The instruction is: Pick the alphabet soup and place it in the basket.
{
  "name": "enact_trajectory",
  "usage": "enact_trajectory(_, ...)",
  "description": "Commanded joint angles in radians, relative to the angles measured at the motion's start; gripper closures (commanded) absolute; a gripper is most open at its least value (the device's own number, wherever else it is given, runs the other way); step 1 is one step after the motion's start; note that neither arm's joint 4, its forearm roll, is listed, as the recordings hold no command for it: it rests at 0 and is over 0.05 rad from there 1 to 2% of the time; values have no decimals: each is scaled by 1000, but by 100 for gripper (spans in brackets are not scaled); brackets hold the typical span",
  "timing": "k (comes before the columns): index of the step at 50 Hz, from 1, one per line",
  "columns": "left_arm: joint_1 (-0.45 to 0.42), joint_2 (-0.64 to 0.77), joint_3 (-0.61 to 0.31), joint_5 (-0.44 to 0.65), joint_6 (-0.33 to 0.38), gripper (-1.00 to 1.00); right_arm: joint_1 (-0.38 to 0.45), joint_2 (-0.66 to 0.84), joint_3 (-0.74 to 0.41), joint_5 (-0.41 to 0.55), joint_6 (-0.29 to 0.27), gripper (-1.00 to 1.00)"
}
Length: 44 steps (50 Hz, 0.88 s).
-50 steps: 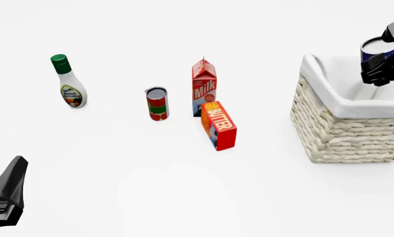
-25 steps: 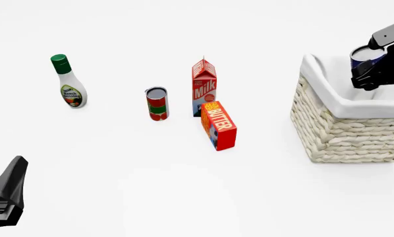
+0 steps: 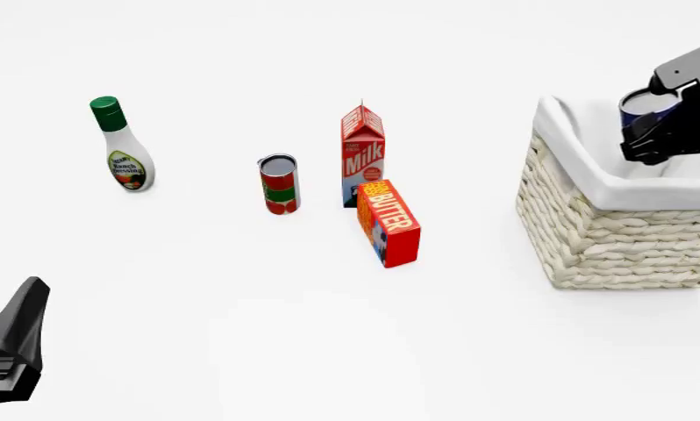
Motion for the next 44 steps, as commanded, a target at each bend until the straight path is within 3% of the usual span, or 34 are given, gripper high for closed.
enact_trajectory(1,0,0,0,0,0,-100,-11,1,-14,-5,20,100)
enact_trajectory(3,0,0,0,0,0,-100,-12,0,-14,-3,20,100)
enact_trajectory(4,0,0,0,0,0,-100,-12,-1,-13,-4,19,-100)
enact_trajectory(44,0,0,0,0,0,-100,-1,-32,-34,18,32,-100)
